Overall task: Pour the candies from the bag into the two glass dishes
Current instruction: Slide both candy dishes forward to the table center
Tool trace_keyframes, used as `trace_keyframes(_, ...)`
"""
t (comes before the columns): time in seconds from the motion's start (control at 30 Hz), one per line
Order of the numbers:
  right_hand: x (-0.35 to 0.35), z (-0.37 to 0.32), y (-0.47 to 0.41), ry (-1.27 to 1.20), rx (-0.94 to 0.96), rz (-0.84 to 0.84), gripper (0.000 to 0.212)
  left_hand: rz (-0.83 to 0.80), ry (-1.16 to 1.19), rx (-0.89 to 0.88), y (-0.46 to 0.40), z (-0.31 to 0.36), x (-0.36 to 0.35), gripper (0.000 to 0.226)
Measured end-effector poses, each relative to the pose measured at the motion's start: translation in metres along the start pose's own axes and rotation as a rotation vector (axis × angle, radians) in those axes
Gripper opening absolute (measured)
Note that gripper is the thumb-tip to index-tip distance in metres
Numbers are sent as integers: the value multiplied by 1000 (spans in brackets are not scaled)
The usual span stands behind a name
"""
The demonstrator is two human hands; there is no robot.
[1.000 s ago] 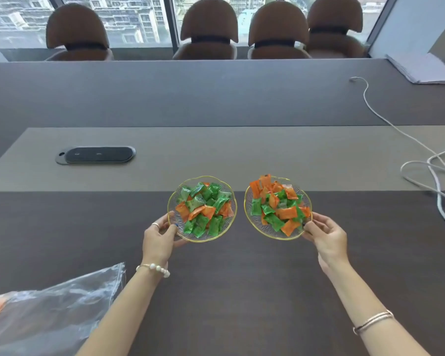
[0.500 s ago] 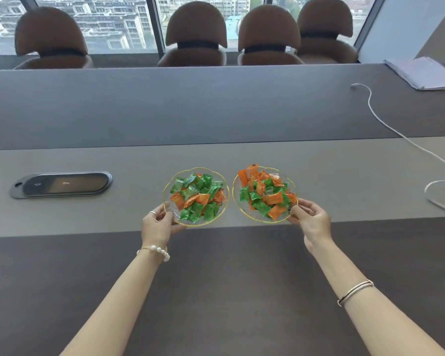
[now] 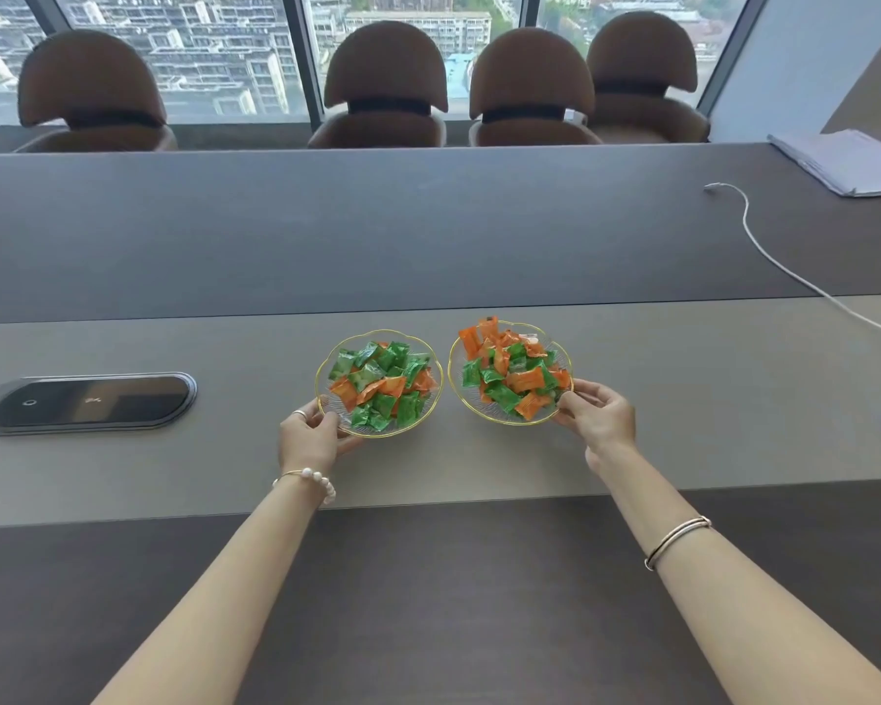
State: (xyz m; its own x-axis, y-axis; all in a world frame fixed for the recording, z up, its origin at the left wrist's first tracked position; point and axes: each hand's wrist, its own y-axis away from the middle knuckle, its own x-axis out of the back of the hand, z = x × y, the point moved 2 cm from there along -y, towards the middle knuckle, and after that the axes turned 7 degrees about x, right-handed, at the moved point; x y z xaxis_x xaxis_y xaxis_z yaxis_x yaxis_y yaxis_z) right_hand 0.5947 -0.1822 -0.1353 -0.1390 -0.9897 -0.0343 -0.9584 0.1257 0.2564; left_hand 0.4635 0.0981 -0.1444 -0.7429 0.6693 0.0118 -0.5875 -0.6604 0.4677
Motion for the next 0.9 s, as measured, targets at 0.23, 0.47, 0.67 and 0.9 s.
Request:
trace_keyframes(0.23, -8, 15, -7, 42, -25, -5, 23, 38, -66, -6, -13, -12, 5, 27)
trace_keyframes(0.47, -8, 22, -9, 88, 13, 18, 24, 102, -101, -75, -14, -16, 3, 17)
trace_keyframes(0.67, 1, 19, 3, 151, 23, 38, 47, 158, -216, -38, -3, -9, 8, 53)
trace_keyframes(0.9, 37, -53, 47, 10, 243, 67, 49, 143, -167, -208, 57, 40, 22, 58)
